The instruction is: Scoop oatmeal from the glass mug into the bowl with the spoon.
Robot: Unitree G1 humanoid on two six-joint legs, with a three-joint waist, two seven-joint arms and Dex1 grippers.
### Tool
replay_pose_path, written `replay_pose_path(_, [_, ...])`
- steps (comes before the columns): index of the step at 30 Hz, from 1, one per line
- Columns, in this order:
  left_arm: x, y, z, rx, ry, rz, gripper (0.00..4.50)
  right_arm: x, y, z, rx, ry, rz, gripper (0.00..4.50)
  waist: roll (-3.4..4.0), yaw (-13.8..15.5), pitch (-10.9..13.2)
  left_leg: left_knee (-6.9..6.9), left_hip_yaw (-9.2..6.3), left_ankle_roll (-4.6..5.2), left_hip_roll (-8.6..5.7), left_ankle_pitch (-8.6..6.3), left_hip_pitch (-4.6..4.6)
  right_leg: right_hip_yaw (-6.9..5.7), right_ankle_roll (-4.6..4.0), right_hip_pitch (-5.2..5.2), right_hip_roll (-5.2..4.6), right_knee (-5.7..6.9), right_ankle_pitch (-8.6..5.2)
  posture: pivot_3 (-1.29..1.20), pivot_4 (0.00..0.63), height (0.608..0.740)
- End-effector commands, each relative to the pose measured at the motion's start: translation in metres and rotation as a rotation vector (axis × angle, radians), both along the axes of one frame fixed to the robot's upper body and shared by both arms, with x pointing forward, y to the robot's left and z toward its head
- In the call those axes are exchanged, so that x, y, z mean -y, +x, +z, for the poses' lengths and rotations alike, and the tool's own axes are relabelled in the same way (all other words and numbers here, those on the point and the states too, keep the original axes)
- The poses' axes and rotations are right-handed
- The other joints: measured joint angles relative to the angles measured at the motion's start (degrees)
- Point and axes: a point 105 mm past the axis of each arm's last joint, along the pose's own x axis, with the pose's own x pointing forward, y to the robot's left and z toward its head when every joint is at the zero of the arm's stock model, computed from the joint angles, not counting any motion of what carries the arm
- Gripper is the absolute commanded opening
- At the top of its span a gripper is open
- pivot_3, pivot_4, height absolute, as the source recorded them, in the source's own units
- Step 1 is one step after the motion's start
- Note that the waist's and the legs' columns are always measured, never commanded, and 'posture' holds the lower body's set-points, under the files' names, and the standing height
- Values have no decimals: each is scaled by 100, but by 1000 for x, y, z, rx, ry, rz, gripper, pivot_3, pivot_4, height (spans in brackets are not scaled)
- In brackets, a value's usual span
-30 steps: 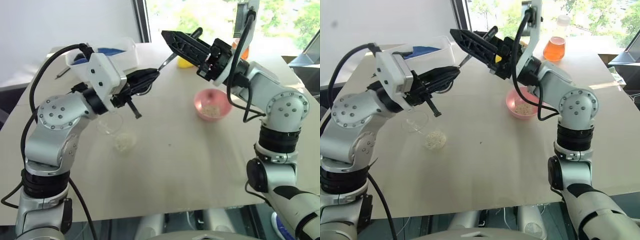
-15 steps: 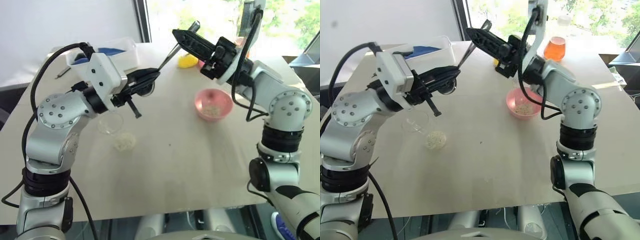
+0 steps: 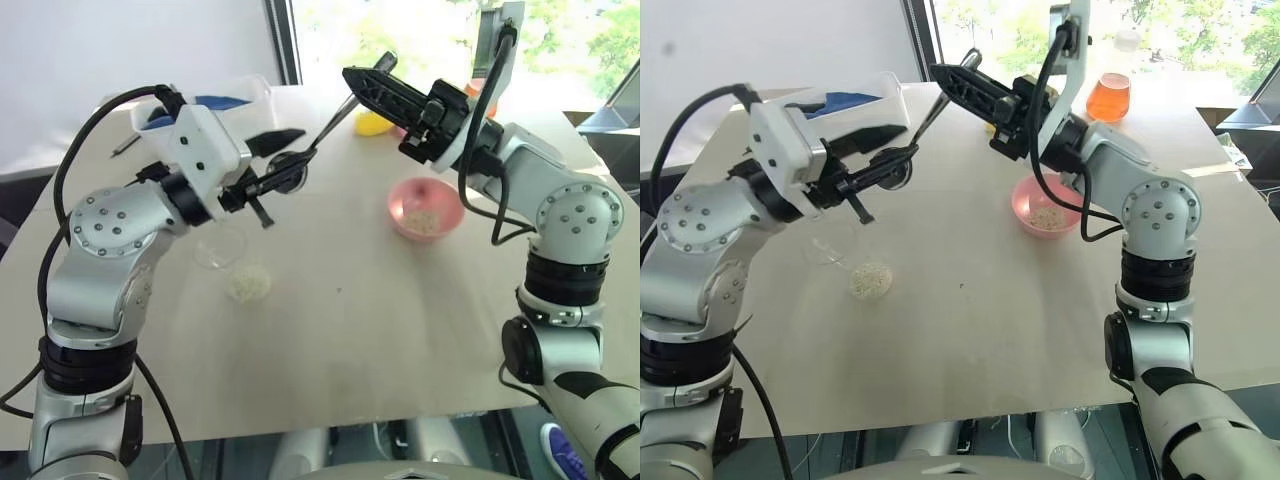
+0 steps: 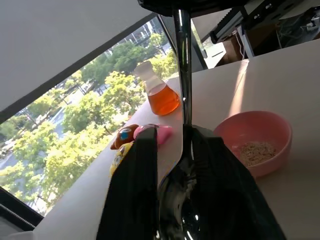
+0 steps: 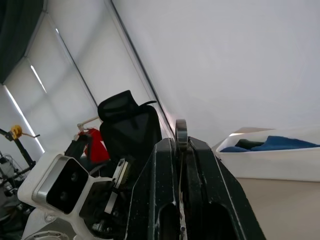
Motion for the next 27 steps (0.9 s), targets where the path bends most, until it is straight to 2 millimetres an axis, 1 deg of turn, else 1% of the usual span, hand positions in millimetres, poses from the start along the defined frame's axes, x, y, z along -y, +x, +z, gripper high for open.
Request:
replay_pose_path(1, [-7,-5,16,78,-30,29,2821,5,-2,16,48,51,-19,0,0,1,0,0,0,0,0,0,0,0,0,0,-1,0,0,0,150,740])
replay_pose_path(3, [-7,-8,18,72,-57,20,2821,6,0,17,45,58,-30,0,0,5,0,0,0,0,0,0,0,0,0,0,-2,0,0,0,150,740])
replay_pose_path(6, [-18,-17,23,52,-129,18,2821,11,8,17,35,63,-74,0,0,-8,0,0,1,0,0,0,-1,4,0,-2,-3,0,0,0,150,740])
replay_pose_path(8, [-34,-21,28,45,-204,76,2821,16,14,15,32,52,-112,0,0,-14,0,0,3,0,2,0,-2,16,0,-4,-3,-1,0,0,150,740])
replay_pose_path(10, [-53,-25,30,28,-325,136,2821,21,19,13,34,44,-140,0,0,-14,0,0,3,-1,3,0,-3,21,0,-6,-3,0,0,0,150,740])
replay_pose_path(11, [-60,-28,25,-6,-378,154,2821,24,21,13,34,43,-150,0,0,-21,0,0,3,-1,3,0,-3,22,0,-7,-3,0,0,0,150,740])
replay_pose_path(15, [-78,-47,-4,-66,-441,263,2821,36,31,12,29,46,-196,0,-2,-56,-1,-1,12,-1,4,0,-3,32,1,-8,-6,-3,0,0,150,740])
replay_pose_path(17, [-98,-56,-19,-99,-517,354,2821,42,36,10,24,41,-218,0,-3,-56,-1,2,10,-1,4,0,-7,31,1,-7,-6,-4,0,0,150,740])
replay_pose_path(19, [-118,-64,-34,-120,-536,449,2821,47,39,9,21,37,-230,0,-3,-55,-2,3,12,0,4,0,-4,33,1,-7,-9,-2,1,0,150,740])
replay_pose_path(21, [-139,-74,-59,-163,-529,555,2821,52,43,10,14,37,-243,0,-2,-60,-1,1,13,0,4,-1,-1,34,0,-6,-7,-2,1,0,150,740])
replay_pose_path(22, [-144,-79,-72,-190,-520,587,2821,55,44,10,6,41,-245,0,-2,-62,-1,1,14,0,4,-1,0,35,0,-6,-7,1,1,0,150,740])
replay_pose_path(23, [-147,-82,-85,-221,-509,608,2821,56,44,10,-3,45,-239,0,-2,-58,-2,0,15,1,4,-1,3,35,0,-4,-5,-2,1,0,150,740])
replay_pose_path(25, [-146,-84,-107,-282,-491,614,2821,57,42,9,-20,42,-212,0,-1,-50,-1,0,17,3,4,-3,5,36,0,-1,-7,-2,1,0,150,740])
replay_pose_path(27, [-143,-82,-122,-323,-492,600,2821,56,38,4,-36,4,-181,0,-2,16,-1,0,14,25,4,-15,5,33,-1,0,-7,-1,1,0,150,740])
